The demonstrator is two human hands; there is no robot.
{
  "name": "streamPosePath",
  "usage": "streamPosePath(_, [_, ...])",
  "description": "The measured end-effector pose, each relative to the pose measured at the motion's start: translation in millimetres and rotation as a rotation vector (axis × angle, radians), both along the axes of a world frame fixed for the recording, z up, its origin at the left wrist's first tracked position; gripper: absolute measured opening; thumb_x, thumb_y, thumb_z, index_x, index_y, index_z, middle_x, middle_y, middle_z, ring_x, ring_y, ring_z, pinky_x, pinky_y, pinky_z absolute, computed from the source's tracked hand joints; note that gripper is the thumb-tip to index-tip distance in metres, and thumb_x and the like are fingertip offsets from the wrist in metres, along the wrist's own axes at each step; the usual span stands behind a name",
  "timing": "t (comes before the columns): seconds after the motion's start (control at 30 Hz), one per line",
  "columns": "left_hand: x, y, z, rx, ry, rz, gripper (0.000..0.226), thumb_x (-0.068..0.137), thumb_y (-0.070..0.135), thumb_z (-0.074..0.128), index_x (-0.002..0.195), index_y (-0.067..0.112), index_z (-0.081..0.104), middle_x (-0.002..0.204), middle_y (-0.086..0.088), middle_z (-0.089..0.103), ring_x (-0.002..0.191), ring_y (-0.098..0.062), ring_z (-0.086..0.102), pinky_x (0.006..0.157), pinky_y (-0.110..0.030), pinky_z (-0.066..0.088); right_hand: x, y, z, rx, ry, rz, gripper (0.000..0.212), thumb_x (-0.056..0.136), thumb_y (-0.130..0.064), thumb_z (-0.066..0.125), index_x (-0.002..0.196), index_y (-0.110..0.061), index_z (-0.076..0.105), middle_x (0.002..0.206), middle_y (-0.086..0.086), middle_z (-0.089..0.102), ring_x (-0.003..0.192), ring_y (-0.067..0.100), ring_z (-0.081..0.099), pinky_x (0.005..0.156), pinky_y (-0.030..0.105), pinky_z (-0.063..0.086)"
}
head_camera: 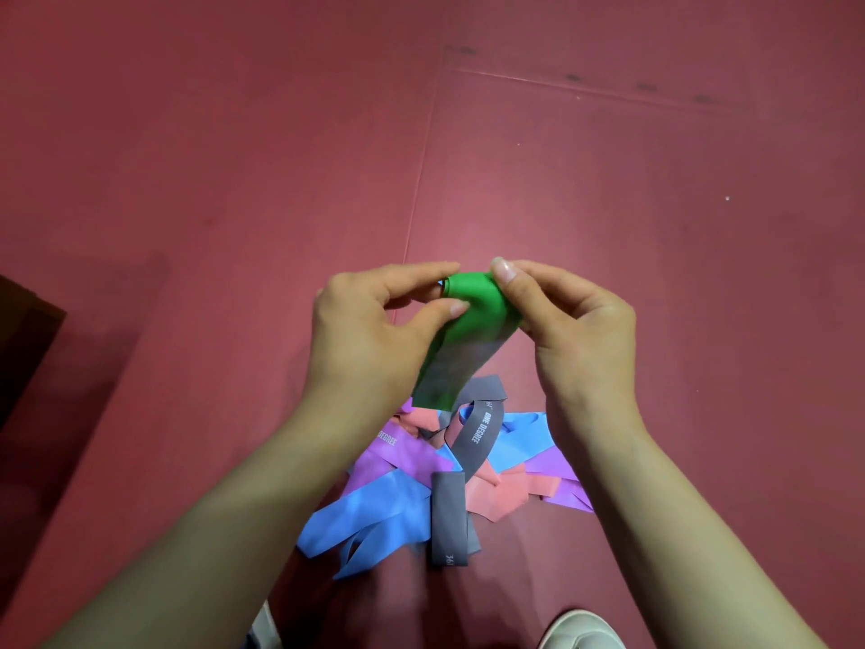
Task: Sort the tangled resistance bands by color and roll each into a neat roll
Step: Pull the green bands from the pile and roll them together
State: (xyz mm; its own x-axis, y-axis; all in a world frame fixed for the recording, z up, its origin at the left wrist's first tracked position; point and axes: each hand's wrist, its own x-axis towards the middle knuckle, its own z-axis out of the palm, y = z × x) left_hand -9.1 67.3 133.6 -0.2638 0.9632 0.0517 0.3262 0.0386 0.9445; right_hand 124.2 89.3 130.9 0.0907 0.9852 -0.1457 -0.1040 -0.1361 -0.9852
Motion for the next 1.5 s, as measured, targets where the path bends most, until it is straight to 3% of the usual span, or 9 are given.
streamPosePath(0.17, [-4.9, 3.7, -1.3, -0.027, -0.075, 0.045, 0.032, 0.080, 0.007, 0.073, 0.078, 0.039, 0.068, 0.069, 0.018, 0.068, 0.068, 0.001, 0.061, 0.071, -0.012, 0.048, -0.5, 0.4, 0.7, 0.011, -0.102, 0.132, 0.023, 0.078, -0.008, 0.075, 0.097, -0.021, 0.072, 0.084, -0.012, 0.074, 0.081, -0.001, 0.064, 0.075, 0.013, 0.049])
streamPosePath(0.3, [-5.1, 3.9, -2.7, -0.040, -0.085, 0.024, 0.024, 0.083, 0.010, 0.071, 0.084, 0.033, 0.069, 0.077, 0.016, 0.069, 0.072, 0.002, 0.060, 0.074, -0.011, 0.047, -1.0, 0.1, -1.0, 0.038, -0.235, 0.086, 0.018, 0.078, -0.011, 0.075, 0.092, -0.023, 0.074, 0.098, -0.001, 0.071, 0.093, 0.006, 0.064, 0.092, 0.027, 0.048])
streamPosePath(0.47, [-6.9, 4.2, -4.1, -0.054, -0.099, 0.033, 0.017, 0.083, 0.016, 0.072, 0.093, 0.029, 0.073, 0.093, 0.002, 0.070, 0.078, 0.003, 0.061, 0.075, -0.012, 0.047, -0.9, -0.1, -2.4, 0.001, -0.135, 0.092, 0.008, 0.080, -0.010, 0.073, 0.088, -0.011, 0.073, 0.087, 0.003, 0.074, 0.082, 0.009, 0.067, 0.076, 0.018, 0.050])
streamPosePath(0.7, [-4.8, 4.9, -5.2, -0.063, -0.252, 0.043, 0.029, 0.077, 0.008, 0.077, 0.100, 0.025, 0.071, 0.080, 0.006, 0.074, 0.080, -0.006, 0.069, 0.080, -0.016, 0.052, -0.6, 1.9, -3.9, -0.033, -0.055, -0.011, 0.024, 0.080, -0.014, 0.074, 0.103, -0.012, 0.067, 0.056, 0.000, 0.060, 0.056, 0.006, 0.054, 0.060, 0.014, 0.046])
streamPosePath(0.83, [-6.3, 4.6, -5.3, -0.041, -0.254, 0.013, 0.026, 0.076, 0.005, 0.077, 0.088, 0.028, 0.072, 0.079, 0.004, 0.075, 0.077, -0.007, 0.070, 0.073, -0.016, 0.052, -2.1, 1.4, -2.9, -0.032, -0.003, 0.000, 0.016, 0.081, -0.014, 0.072, 0.096, -0.007, 0.071, 0.068, 0.012, 0.062, 0.060, 0.010, 0.058, 0.061, 0.017, 0.051])
streamPosePath(1.1, [-8.1, 6.0, -8.9, -0.036, -0.264, 0.084, 0.018, 0.080, 0.007, 0.074, 0.082, 0.024, 0.070, 0.080, 0.007, 0.074, 0.080, -0.006, 0.070, 0.078, -0.019, 0.052, -1.8, 0.7, -3.7, 0.008, -0.122, 0.143, 0.029, 0.073, -0.001, 0.077, 0.099, -0.011, 0.068, 0.078, -0.003, 0.071, 0.076, 0.007, 0.064, 0.076, 0.025, 0.053])
streamPosePath(1.23, [-7.9, 6.3, -9.5, -0.069, -0.288, 0.103, 0.008, 0.081, 0.013, 0.074, 0.080, 0.018, 0.068, 0.075, 0.002, 0.074, 0.070, -0.005, 0.068, 0.069, -0.016, 0.053, -1.2, 1.4, -6.1, 0.031, -0.217, 0.081, 0.018, 0.075, -0.010, 0.078, 0.091, -0.013, 0.071, 0.081, -0.005, 0.070, 0.079, 0.006, 0.063, 0.086, 0.026, 0.050])
streamPosePath(1.37, [-6.6, 6.6, -8.2, -0.066, -0.283, 0.143, 0.011, 0.085, 0.023, 0.070, 0.076, 0.019, 0.068, 0.064, 0.007, 0.069, 0.060, -0.004, 0.059, 0.058, -0.017, 0.049, -1.1, 1.0, -7.3, 0.013, -0.239, 0.089, 0.022, 0.075, -0.028, 0.077, 0.084, -0.009, 0.072, 0.099, 0.010, 0.070, 0.093, 0.013, 0.065, 0.078, 0.017, 0.048])
streamPosePath(1.5, [-4.4, 5.1, -6.2, -0.058, -0.247, 0.079, 0.003, 0.085, 0.023, 0.071, 0.082, 0.025, 0.072, 0.077, 0.002, 0.073, 0.069, -0.005, 0.062, 0.067, -0.019, 0.050, -3.2, 0.3, -7.0, 0.026, -0.208, 0.069, 0.028, 0.079, -0.028, 0.074, 0.069, -0.004, 0.064, 0.075, 0.005, 0.066, 0.065, 0.007, 0.054, 0.063, 0.014, 0.043])
